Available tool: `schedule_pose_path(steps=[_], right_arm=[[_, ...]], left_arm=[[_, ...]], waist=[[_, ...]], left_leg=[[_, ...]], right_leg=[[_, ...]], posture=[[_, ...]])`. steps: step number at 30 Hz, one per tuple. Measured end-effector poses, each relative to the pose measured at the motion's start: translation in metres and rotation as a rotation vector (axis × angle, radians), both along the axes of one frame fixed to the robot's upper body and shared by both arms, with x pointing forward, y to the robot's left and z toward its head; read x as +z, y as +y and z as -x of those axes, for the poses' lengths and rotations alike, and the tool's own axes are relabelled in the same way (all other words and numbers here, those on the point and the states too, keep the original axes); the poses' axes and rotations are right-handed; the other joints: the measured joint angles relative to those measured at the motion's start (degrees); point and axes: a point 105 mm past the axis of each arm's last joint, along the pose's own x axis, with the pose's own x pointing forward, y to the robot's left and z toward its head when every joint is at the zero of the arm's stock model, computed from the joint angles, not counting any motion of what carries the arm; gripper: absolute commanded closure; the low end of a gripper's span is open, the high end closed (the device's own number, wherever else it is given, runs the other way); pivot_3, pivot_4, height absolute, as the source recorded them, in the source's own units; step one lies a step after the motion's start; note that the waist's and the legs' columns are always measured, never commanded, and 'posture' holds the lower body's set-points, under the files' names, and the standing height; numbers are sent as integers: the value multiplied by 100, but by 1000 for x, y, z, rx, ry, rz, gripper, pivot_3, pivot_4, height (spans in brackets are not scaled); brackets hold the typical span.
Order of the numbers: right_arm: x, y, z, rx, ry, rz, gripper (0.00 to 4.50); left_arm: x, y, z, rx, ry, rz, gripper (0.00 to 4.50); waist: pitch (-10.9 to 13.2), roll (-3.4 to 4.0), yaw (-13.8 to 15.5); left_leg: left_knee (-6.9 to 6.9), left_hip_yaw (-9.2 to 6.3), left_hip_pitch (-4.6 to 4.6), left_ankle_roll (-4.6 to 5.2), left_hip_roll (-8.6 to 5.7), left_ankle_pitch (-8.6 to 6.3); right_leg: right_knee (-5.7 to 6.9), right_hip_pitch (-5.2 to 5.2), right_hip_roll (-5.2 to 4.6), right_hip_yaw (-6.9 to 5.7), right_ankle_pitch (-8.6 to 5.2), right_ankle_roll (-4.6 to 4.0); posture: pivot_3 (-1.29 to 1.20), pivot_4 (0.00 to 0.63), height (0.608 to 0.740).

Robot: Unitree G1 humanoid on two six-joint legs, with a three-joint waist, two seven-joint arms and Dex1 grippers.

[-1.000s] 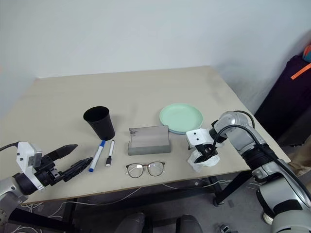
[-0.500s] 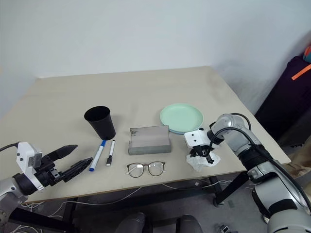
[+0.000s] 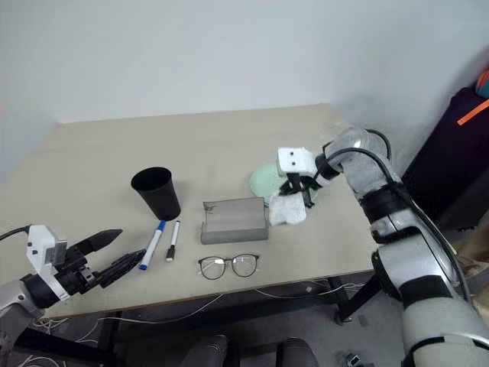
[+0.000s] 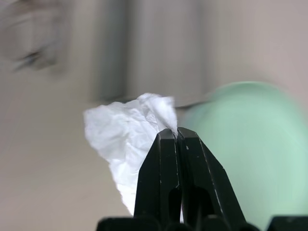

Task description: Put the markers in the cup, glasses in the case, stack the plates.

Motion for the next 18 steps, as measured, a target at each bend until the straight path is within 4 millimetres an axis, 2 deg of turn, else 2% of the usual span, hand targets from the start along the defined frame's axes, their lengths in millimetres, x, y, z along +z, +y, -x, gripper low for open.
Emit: schedule_pose_path(steps=[3, 6, 11, 16, 18], right_arm=[[12, 1, -32, -189, -135, -55, 4460], [5, -7, -49, -315, -221, -52, 4460], [-15, -15, -57, -424, -252, -39, 4460], [-19, -13, -59, -439, -272, -40, 4460], [-19, -8, -59, -426, -283, -50, 3870]], left_arm=[[0, -1, 0, -2, 0, 0, 0], [-1, -1, -1, -3, 1, 0, 0], [-2, -2, -1, -4, 5, 1, 0], [-3, -2, 0, -2, 10, 2, 0], [-3, -2, 0, -3, 10, 5, 0]], waist=[[-1, -1, -4], [-3, -4, 2], [-2, -2, -31], [-2, -2, -141], [-2, -2, -156]], left_leg=[[-8, 3, 0, -6, 0, 3], [-24, 9, -1, -8, -2, 5], [-36, 33, -1, -12, 2, 8], [-37, 41, 6, -12, 10, 10], [-35, 46, 14, -11, 12, 10]], right_leg=[[0, -5, -1, 4, 2, -3], [-5, -9, -4, 8, 2, -3], [0, -13, 19, 39, 7, 5], [2, -8, 30, 45, 9, 8], [4, -2, 33, 49, 9, 9]], posture=[[0, 0, 740], [0, 0, 740], [0, 0, 740], [0, 0, 740], [0, 0, 740]])
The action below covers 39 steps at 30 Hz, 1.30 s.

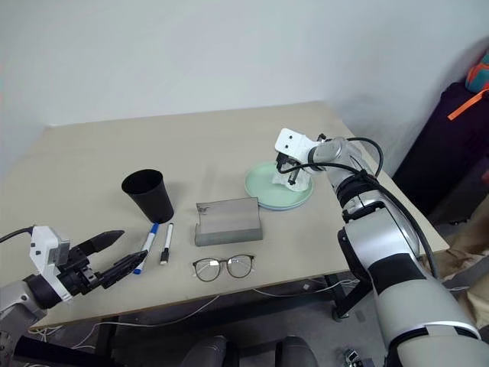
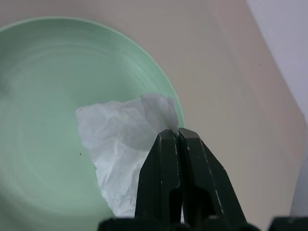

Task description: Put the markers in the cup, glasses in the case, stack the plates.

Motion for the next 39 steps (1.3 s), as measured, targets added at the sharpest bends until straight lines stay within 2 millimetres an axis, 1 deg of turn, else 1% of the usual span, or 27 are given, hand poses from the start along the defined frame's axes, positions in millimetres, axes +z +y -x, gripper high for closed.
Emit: schedule_pose_path(steps=[6, 9, 11, 15, 18, 20, 22, 25, 28, 31, 32, 34, 35, 36, 38, 39], right_arm=[[3, 2, -1, 5, -13, -18, 1949], [6, 3, 1, 19, 4, -37, 1949], [11, 6, 3, 44, 27, -62, 1949], [28, 13, 12, 153, 70, -92, 1949], [41, 13, 18, 219, 74, -78, 1949], [43, 9, 21, 230, 86, -78, 1949], [42, 8, 28, 265, 126, -84, 1949], [38, 10, 47, 375, 195, -86, 1949], [33, 9, 80, 549, 298, -85, 1949], [31, 8, 102, 647, 362, -65, 1949], [31, 7, 106, 660, 377, -65, 1949], [30, 6, 113, 678, 403, -67, 1574], [30, 6, 115, 681, 414, -69, 1314], [30, 6, 117, 683, 429, -79, 1021], [26, 7, 121, 689, 460, -79, 287], [25, 9, 123, 697, 470, -84, 13]], left_arm=[[0, 1, -1, 8, -1, -2, 0], [1, 0, -3, 13, -8, -3, 0], [4, 0, -6, 16, -25, -6, 0], [10, -5, -15, 14, -55, -6, 0], [10, -9, -19, 0, -57, -17, 0], [9, -11, -21, -9, -53, -35, 0], [9, -17, -24, -35, -53, -47, 0], [7, -24, -26, -72, -49, -63, 0], [4, -35, -31, -150, -35, -76, 0], [-4, -43, -36, -243, 0, -105, 0], [-5, -45, -36, -267, 6, -111, 0], [-8, -50, -40, -323, 14, -131, 0], [-8, -53, -41, -351, 13, -138, 0], [-7, -57, -44, -384, 11, -147, 0], [-6, -66, -48, -444, 5, -169, 0], [-5, -71, -49, -470, 2, -178, 0]], waist=[[0, 0, 0], [0, 0, 9], [0, 0, 7], [0, 0, 15], [-1, -2, 10], [-1, -2, 10], [-1, -2, 17], [-1, -2, 15], [-1, -2, 44], [0, 0, 27], [0, 0, 20], [0, -1, 10], [0, 0, 9], [0, -1, 13], [0, -1, 17], [0, -1, 19]], left_leg=[[3, 11, 4, 1, 3, 1], [4, 14, 4, 1, 3, 1], [5, 15, 4, 2, 4, 1], [7, 20, 5, 3, 6, 1], [8, 30, 6, 3, 8, 0], [8, 38, 7, 3, 10, 0], [10, 43, 9, 3, 14, 0], [17, 56, 9, 5, 24, -1], [29, 60, 8, 8, 33, -3], [40, 74, 9, 8, 44, -4], [44, 77, 10, 8, 49, -4], [46, 89, 12, 7, 56, -4], [49, 92, 13, 7, 59, -4], [51, 93, 14, 7, 63, -4], [53, 96, 14, 7, 65, -4], [53, 97, 11, 7, 65, -4]], right_leg=[[2, 1, 3, 7, 3, 2], [2, 1, 3, 8, 3, 3], [2, 1, 4, 10, 4, 4], [2, 3, 7, 12, 6, 7], [1, 2, 7, 17, 7, 8], [2, 0, 7, 21, 8, 9], [2, 1, 9, 23, 11, 9], [1, -1, 18, 31, 18, 14], [1, 3, 23, 28, 19, 19], [2, 0, 31, 34, 15, 28], [2, -2, 33, 37, 18, 26], [2, -7, 33, 43, 26, 21], [3, -8, 32, 43, 27, 19], [2, -15, 32, 42, 30, 16], [3, -19, 24, 43, 31, 14], [2, -21, 23, 44, 32, 14]], posture=[[0, 0, 740], [0, 0, 740], [0, 0, 740], [0, 0, 740], [0, 0, 740], [0, 0, 740], [0, 0, 740], [0, 0, 740], [0, 0, 740], [0, 0, 740], [0, 0, 740], [0, 0, 740], [0, 0, 740], [0, 0, 740], [0, 0, 740], [0, 0, 740]])
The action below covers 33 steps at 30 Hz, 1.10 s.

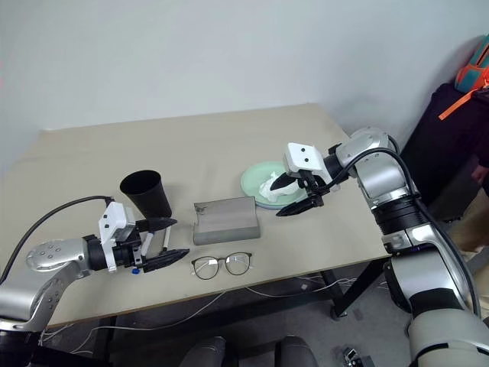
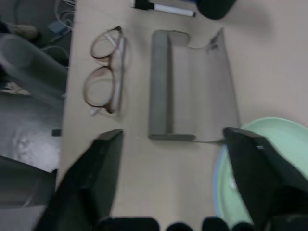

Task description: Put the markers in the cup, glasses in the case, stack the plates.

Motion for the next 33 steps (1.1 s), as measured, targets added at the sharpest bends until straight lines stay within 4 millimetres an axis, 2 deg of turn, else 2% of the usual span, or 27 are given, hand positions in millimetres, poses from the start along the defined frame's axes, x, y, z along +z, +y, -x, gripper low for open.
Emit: schedule_pose_path(steps=[5, 11, 18, 22, 24, 27, 33], right_arm=[[-1, 6, 7, 33, 9, -6, 13], [-12, 7, 18, 54, 61, -13, 13], [-14, 10, 24, 65, 70, -11, 13], [-14, 11, 24, 58, 75, -12, 13], [-15, 11, 24, 53, 75, -14, 0], [-18, 11, 25, 48, 81, -16, 0], [-20, 11, 25, 33, 82, -19, 0]], left_arm=[[-4, -17, -3, -112, 26, -29, 0], [-14, -40, -6, -229, 54, -43, 0], [-25, -58, -7, -319, 79, -54, 0], [-38, -60, -8, -338, 102, -83, 0], [-44, -64, -8, -357, 104, -102, 378], [-46, -63, -10, -366, 97, -119, 1212], [-49, -60, -14, -358, 90, -150, 1212]], waist=[[-1, -1, 7], [0, -4, 22], [0, -5, 22], [-1, -5, 22], [-1, -5, 22], [-1, -6, 23], [-1, -6, 22]], left_leg=[[-2, 7, -11, 0, -1, 0], [12, 7, -11, 4, 1, -1], [22, 5, -10, 7, 1, -1], [22, 6, -11, 9, 1, -2], [22, 6, -11, 9, 1, -2], [22, 6, -11, 10, 1, -2], [22, 5, -11, 11, 1, -2]], right_leg=[[-1, 1, 8, 6, 9, -10], [-1, 9, 16, 6, 4, 16], [-1, 10, 16, 8, 10, 22], [-1, 9, 16, 11, 10, 23], [-1, 10, 16, 11, 11, 23], [-1, 10, 15, 11, 11, 23], [-1, 9, 13, 11, 11, 23]], posture=[[0, 0, 740], [0, 0, 740], [0, 0, 740], [0, 0, 740], [0, 0, 740], [0, 0, 740], [0, 0, 740]])
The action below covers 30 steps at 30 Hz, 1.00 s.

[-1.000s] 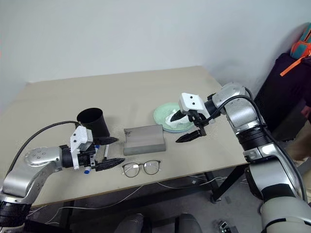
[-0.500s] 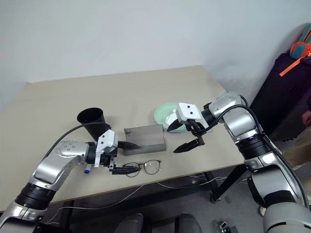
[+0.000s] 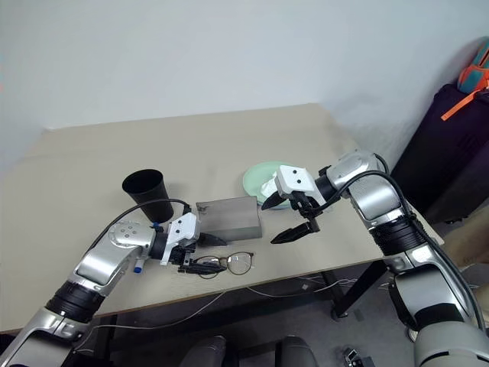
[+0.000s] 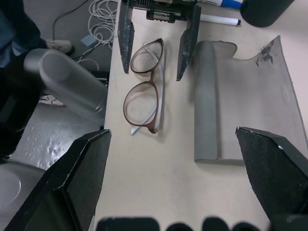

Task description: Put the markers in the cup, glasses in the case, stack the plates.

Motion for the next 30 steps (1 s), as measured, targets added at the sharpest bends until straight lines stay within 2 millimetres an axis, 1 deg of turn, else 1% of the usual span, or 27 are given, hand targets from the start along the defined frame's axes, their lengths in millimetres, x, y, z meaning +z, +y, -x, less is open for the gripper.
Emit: schedule_pose_path(steps=[6, 14, 15, 16, 18, 20, 23, 24, 30], right_arm=[[0, 0, -1, -9, -8, -2, 0], [-1, 1, -1, -13, -11, -4, 0], [-1, 1, -1, -13, -11, -4, 0], [-1, 1, -1, -13, -11, -4, 0], [-1, 1, -1, -13, -11, -4, 0], [-1, 1, -1, -12, -10, -4, 0], [-2, 1, -1, -10, -11, -5, 0], [-2, 1, -1, -9, -10, -5, 0], [-4, 5, 1, 9, -9, -8, 0]], left_arm=[[-6, 1, 1, -14, 3, -25, 1212], [-7, -9, 3, -43, 6, -14, 1212], [-8, -9, 3, -45, 6, -17, 1591], [-8, -9, 3, -45, 6, -20, 1768], [-9, -9, 3, -45, 3, -30, 2527], [-9, -9, 3, -47, 4, -31, 3148], [-9, -9, 3, -48, 2, -31, 4286], [-7, -9, 2, -57, -6, -27, 4475], [-2, -11, 1, -71, -19, -30, 4475]], waist=[[0, 0, 1], [0, 0, 1], [0, 0, 0], [0, 0, 0], [0, 0, 0], [0, 0, 0], [0, 0, 0], [-1, -1, 2], [-1, 0, 3]], left_leg=[[0, 0, 0, 0, 0, 0], [1, 0, 0, 3, -2, 0], [1, 0, 0, 3, -2, 0], [1, 0, 0, 4, -1, 0], [1, 0, 0, 4, -1, 0], [1, 1, 0, 4, -1, 0], [1, 0, 0, 4, -2, 0], [1, -1, 0, 4, -1, 0], [10, -3, 2, 11, -3, 4]], right_leg=[[0, 0, -2, 0, 0, 0], [0, 1, -3, 0, 0, 0], [0, 1, -3, -1, 0, 1], [0, 1, -2, -1, 0, 1], [0, 1, -2, 0, 0, 1], [0, 1, -3, 0, 0, 1], [0, 1, -3, 0, 0, 1], [0, 1, -3, -1, 0, 1], [0, 1, -6, -3, 9, 11]], posture=[[0, 0, 740], [0, 0, 740], [0, 0, 740], [0, 0, 740], [0, 0, 740], [0, 0, 740], [0, 0, 740], [0, 0, 740], [0, 0, 740]])
